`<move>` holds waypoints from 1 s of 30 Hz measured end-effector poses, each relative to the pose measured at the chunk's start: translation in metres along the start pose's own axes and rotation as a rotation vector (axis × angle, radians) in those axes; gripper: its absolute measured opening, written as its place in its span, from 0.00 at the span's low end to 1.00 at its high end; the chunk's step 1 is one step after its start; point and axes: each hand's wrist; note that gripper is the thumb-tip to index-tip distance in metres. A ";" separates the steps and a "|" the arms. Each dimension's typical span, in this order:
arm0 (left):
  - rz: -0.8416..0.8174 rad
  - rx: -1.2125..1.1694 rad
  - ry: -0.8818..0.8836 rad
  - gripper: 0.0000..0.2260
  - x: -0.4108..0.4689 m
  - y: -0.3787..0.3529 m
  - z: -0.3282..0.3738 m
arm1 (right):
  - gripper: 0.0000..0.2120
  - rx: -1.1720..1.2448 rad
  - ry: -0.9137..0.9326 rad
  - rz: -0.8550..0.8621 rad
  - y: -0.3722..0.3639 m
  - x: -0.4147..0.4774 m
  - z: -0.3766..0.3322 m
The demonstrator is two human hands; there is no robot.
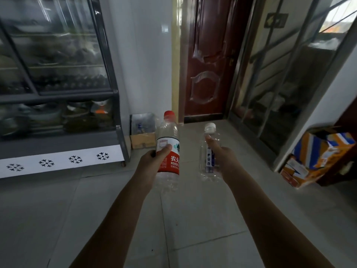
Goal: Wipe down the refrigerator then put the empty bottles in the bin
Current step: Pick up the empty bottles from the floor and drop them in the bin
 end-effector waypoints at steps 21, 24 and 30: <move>0.110 -0.055 -0.010 0.09 0.342 -0.102 0.082 | 0.33 -0.076 0.053 -0.221 -0.030 0.395 -0.100; 0.167 -0.062 -0.004 0.07 0.388 -0.126 0.092 | 0.31 -0.075 0.049 -0.281 -0.031 0.457 -0.120; 0.278 -0.055 0.042 0.08 0.468 -0.144 0.108 | 0.33 -0.055 0.009 -0.329 -0.050 0.555 -0.148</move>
Point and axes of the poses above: each hand's wrist, its own x-axis towards the middle knuckle, its own y-axis out of the back of the hand, z = x × y, and after that the axes turned 4 degrees about x, right-handed
